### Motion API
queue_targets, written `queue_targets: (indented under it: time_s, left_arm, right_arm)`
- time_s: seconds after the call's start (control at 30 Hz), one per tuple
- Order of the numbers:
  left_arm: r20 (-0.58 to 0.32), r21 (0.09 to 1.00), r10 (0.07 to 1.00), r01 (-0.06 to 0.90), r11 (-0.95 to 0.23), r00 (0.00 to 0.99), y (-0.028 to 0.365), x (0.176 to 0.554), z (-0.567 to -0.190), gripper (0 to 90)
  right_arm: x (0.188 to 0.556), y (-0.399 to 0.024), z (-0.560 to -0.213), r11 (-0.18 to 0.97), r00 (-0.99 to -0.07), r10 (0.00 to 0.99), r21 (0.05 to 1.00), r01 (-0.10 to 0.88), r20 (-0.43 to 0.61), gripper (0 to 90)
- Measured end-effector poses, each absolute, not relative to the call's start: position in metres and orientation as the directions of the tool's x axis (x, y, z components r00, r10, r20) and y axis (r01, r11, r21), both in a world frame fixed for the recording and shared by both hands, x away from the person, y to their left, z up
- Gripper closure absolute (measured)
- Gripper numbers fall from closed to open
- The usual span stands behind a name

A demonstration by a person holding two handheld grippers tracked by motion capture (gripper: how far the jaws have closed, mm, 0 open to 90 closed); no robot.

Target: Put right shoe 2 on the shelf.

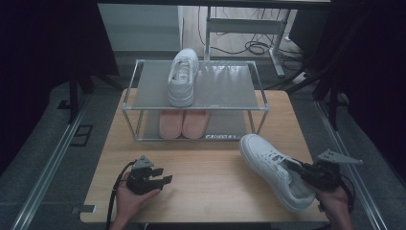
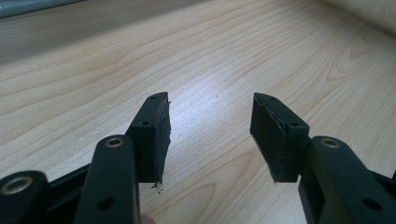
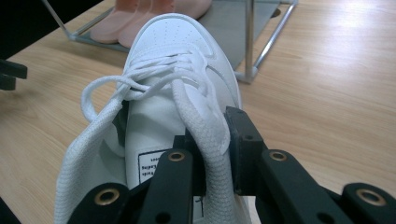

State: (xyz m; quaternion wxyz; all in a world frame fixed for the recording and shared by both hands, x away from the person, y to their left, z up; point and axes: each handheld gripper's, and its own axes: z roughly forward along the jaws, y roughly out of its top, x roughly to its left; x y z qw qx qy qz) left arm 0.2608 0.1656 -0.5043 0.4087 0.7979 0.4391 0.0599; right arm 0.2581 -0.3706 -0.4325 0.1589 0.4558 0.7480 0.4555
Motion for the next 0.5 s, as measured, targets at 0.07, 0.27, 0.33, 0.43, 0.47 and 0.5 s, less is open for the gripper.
queue_targets:
  time_s: [0.07, 0.27, 0.33, 0.43, 0.47, 0.5]
  left_arm:
    - [-0.263, 0.705, 0.750, 0.651, -0.281, 0.607, 0.165, 0.261, -0.504, 48.1]
    - [-0.262, 0.704, 0.751, 0.652, -0.280, 0.606, 0.166, 0.261, -0.504, 48.1]
    - [-0.262, 0.704, 0.752, 0.653, -0.281, 0.605, 0.166, 0.261, -0.505, 48.2]
    - [-0.260, 0.704, 0.750, 0.651, -0.283, 0.608, 0.166, 0.261, -0.505, 48.1]
    - [-0.260, 0.704, 0.749, 0.650, -0.285, 0.609, 0.166, 0.261, -0.505, 48.1]
    - [-0.259, 0.704, 0.749, 0.650, -0.286, 0.610, 0.166, 0.261, -0.505, 48.2]
  right_arm:
    - [0.260, -0.366, -0.432, 0.165, -0.539, 0.823, 0.831, 0.532, 0.182, 79.7]
    - [0.267, -0.351, -0.427, 0.161, -0.565, 0.804, 0.845, 0.509, 0.187, 79.7]
    - [0.270, -0.346, -0.423, 0.165, -0.580, 0.792, 0.849, 0.503, 0.190, 79.7]
    - [0.273, -0.336, -0.417, 0.165, -0.601, 0.777, 0.859, 0.485, 0.190, 79.7]
    - [0.273, -0.333, -0.416, 0.164, -0.604, 0.774, 0.860, 0.484, 0.193, 79.8]
    - [0.274, -0.330, -0.414, 0.161, -0.608, 0.770, 0.863, 0.478, 0.193, 79.8]
